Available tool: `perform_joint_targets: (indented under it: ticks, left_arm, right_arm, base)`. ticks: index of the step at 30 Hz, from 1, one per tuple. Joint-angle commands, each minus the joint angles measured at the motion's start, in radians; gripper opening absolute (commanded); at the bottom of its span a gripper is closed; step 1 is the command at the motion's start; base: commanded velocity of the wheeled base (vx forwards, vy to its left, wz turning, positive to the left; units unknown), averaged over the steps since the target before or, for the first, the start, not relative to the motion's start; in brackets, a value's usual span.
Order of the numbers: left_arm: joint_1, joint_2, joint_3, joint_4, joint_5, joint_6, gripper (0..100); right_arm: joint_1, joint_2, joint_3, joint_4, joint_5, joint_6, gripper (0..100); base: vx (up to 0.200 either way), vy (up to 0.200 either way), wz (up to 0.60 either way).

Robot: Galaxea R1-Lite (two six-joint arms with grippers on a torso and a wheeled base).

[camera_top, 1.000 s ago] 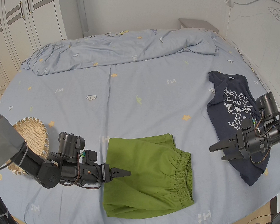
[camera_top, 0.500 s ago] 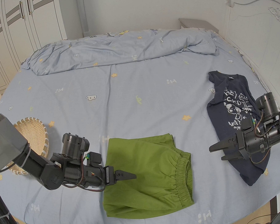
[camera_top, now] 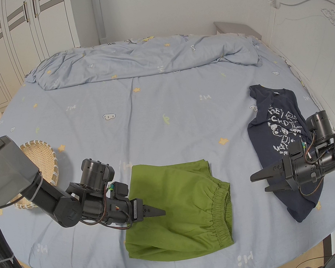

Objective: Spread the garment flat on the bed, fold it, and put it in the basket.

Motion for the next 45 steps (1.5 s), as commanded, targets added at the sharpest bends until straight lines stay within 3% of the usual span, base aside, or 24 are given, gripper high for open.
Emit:
perform_joint_targets:
  ticks: [1, 9, 14, 15, 18, 33, 45]
  left_arm:
    - [0.007, -0.026, 0.024, -0.003, 0.002, 0.007, 0]
    - [0.083, -0.212, 0.078, -0.001, -0.017, -0.008, 0]
    - [0.107, -0.305, -0.022, 0.086, -0.017, -0.177, 0]
    - [0.118, -0.336, -0.047, 0.163, -0.017, -0.195, 0]
    - [0.142, -0.348, -0.057, 0.232, -0.014, -0.192, 0]
    - [0.184, -0.457, -0.038, 0.249, -0.015, -0.151, 0]
    - [0.204, -0.515, -0.059, 0.312, -0.015, -0.146, 0]
  right_arm:
    - [0.003, 0.004, 0.0, 0.001, 0.0, 0.0, 100]
    - [-0.004, -0.015, -0.008, 0.001, -0.001, 0.002, 100]
    - [-0.007, -0.019, -0.009, 0.001, -0.001, 0.002, 100]
    - [-0.005, -0.019, -0.009, 0.003, -0.001, 0.002, 100]
    - [-0.004, -0.018, -0.004, 0.003, -0.001, 0.0, 100]
    - [0.004, -0.018, -0.001, 0.003, -0.001, 0.0, 100]
    - [0.009, -0.019, 0.0, 0.003, -0.001, 0.0, 100]
  base:
    - [0.0, 0.0, 0.0]
    - [0.0, 0.0, 0.0]
    - [0.0, 0.0, 0.0]
    - [0.0, 0.0, 0.0]
    - [0.0, 0.0, 0.0]
    - [0.0, 0.0, 0.0]
    - [0.0, 0.2, 0.0]
